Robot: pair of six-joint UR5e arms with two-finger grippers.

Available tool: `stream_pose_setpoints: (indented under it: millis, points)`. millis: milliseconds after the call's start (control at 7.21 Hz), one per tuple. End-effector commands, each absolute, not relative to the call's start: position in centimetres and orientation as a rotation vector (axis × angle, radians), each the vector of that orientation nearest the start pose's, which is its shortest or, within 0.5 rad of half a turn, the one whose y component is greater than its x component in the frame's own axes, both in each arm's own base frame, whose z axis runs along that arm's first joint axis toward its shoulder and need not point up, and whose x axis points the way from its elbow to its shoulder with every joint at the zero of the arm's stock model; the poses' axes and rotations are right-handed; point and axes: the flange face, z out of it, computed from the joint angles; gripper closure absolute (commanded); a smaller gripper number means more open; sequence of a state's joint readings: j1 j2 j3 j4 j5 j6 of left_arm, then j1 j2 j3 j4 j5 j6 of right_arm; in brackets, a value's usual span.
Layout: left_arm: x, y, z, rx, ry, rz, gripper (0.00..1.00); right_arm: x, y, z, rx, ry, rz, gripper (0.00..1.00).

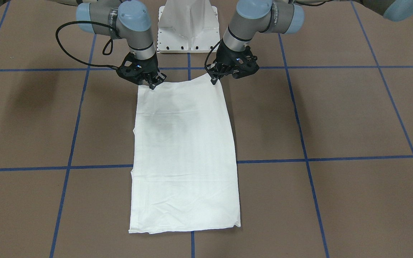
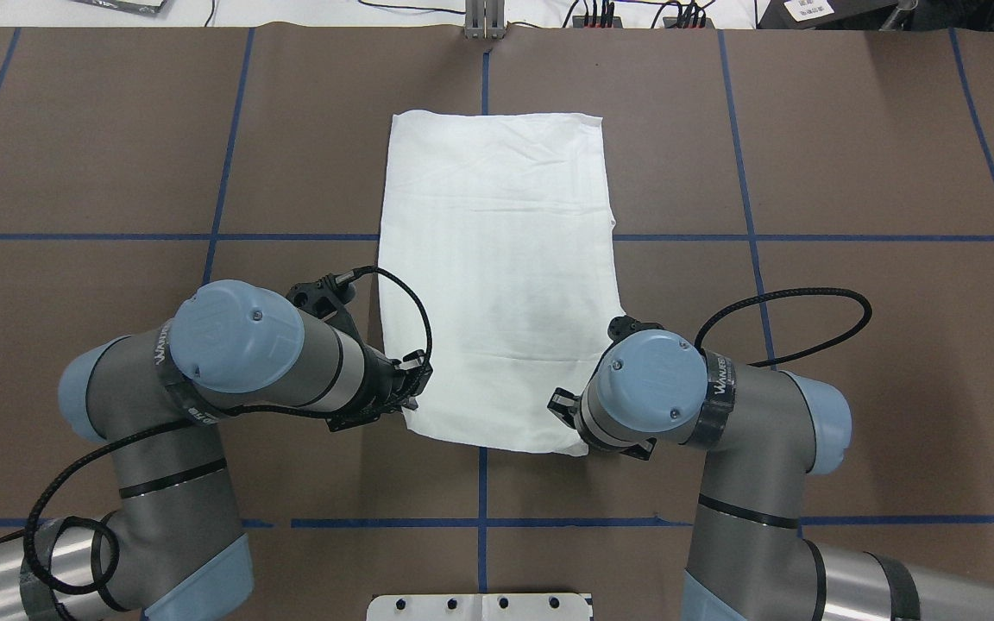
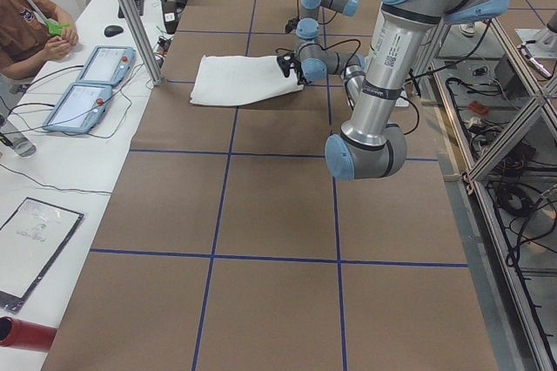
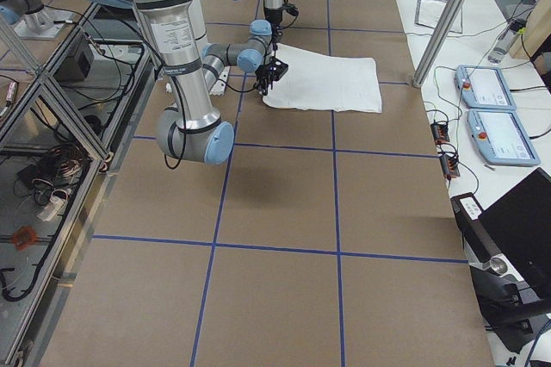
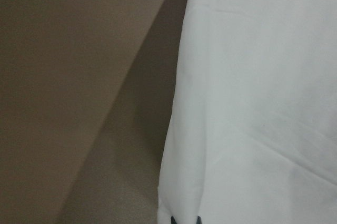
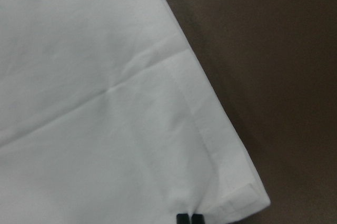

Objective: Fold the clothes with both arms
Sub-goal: 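Grasp the shirt's near corners with both grippers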

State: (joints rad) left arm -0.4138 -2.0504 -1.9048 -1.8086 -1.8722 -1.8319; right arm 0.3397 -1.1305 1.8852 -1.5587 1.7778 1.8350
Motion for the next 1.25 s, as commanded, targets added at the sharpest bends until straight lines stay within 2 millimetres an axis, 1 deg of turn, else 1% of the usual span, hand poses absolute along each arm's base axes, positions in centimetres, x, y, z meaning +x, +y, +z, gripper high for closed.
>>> stream_pose_setpoints:
  millis: [0,139,277,416,554,693,832,970,1109]
  points:
    - [48.2,-31.5,19.2,-0.221,1.069,-0.443,1.0,-51.0,-28.6,26.4,-0.177,-0.827,0.464,1.0]
    - [47.6,-29.7,18.2,-0.251,1.054,-0.432,1.0,-50.1,-26.9,26.4,-0.186,-0.835,0.442,1.0]
    - [47.7,-26.9,17.5,-0.299,1.029,-0.426,1.0,-49.5,-24.4,25.9,-0.204,-0.848,0.398,1.0]
    - [47.4,-24.6,16.8,-0.323,1.004,-0.4,1.0,-48.9,-22.2,25.0,-0.263,-0.823,0.353,1.0]
    - [46.9,-24.1,16.7,-0.327,0.981,-0.4,1.0,-48.1,-21.6,23.8,-0.306,-0.831,0.331,1.0]
    - [46.9,-24.2,16.9,-0.327,0.975,-0.403,1.0,-48.5,-21.5,23.6,-0.302,-0.834,0.328,1.0]
    - [47.2,-24.6,17.1,-0.319,0.969,-0.401,1.0,-48.8,-23.9,23.0,-0.267,-0.848,0.357,1.0]
    - [46.2,-27.1,17.1,-0.287,0.981,-0.44,1.0,-49.0,-26.5,22.1,-0.231,-0.864,0.364,1.0]
    - [44.1,-31.2,16.7,-0.223,1.009,-0.466,1.0,-48.8,-29.5,21.2,-0.178,-0.883,0.344,1.0]
